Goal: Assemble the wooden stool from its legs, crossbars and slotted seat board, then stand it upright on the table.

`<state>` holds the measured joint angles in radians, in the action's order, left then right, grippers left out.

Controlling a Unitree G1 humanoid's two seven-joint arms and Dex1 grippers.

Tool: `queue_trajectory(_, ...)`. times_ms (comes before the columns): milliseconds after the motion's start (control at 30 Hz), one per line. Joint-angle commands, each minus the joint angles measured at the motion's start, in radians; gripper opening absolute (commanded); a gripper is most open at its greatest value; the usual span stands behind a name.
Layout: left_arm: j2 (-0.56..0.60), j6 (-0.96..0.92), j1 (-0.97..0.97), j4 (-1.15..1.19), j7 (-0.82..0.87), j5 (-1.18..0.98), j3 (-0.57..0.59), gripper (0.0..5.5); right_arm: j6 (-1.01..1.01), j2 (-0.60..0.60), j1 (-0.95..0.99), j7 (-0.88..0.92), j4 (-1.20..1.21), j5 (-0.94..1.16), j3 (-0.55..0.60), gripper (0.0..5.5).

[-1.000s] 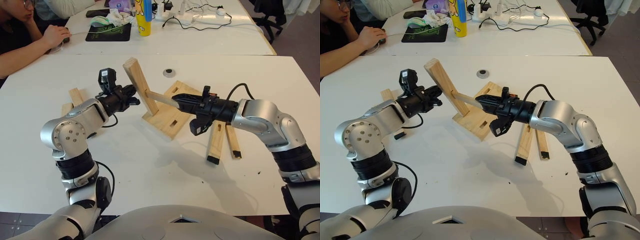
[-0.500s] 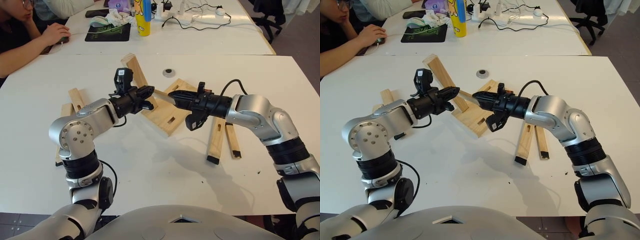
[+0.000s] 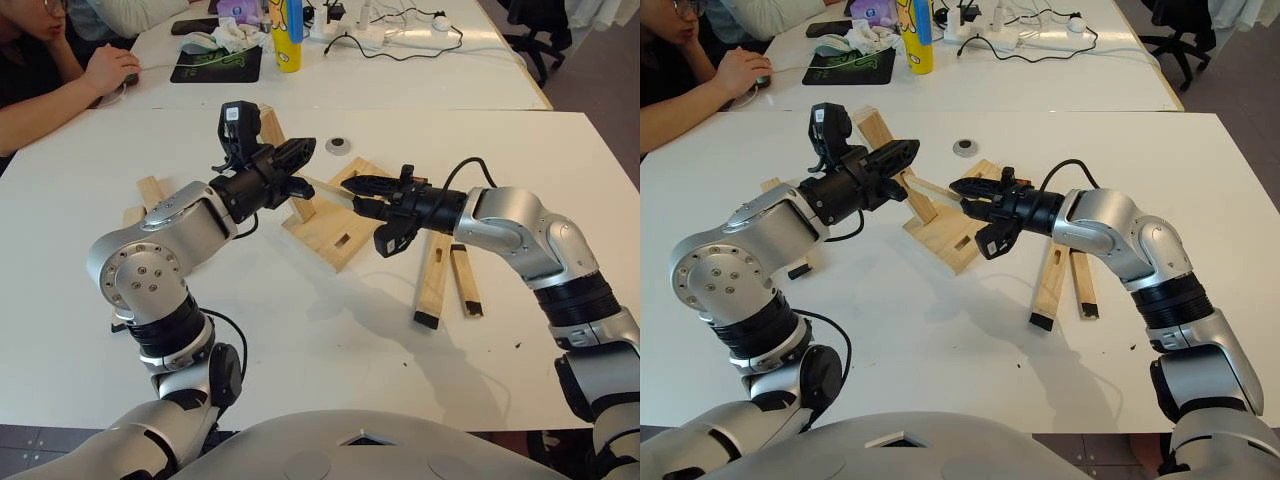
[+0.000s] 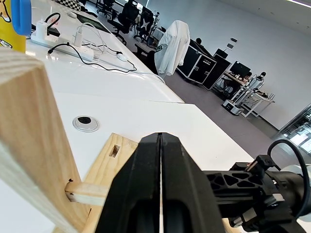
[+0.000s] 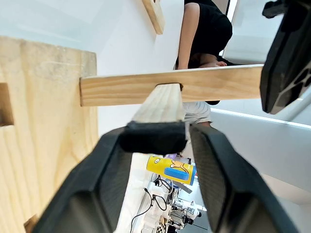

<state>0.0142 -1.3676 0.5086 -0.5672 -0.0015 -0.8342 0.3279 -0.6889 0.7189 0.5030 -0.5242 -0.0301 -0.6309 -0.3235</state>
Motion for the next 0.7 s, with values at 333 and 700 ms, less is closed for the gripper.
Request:
queue_trajectory(333,0.028,0.004,0.041,-0.001,0.032,-0.015,0.021,0.0,-0.001,0.048,-0.014,-0.026,-0.018,-0.005,-0.002,2.35)
queue_trajectory(700,0.042,0.009,0.078,-0.017,0.048,-0.041,0.031,0.0,0.061,0.042,-0.023,-0.054,-0.034,0.031,0.002,2.35)
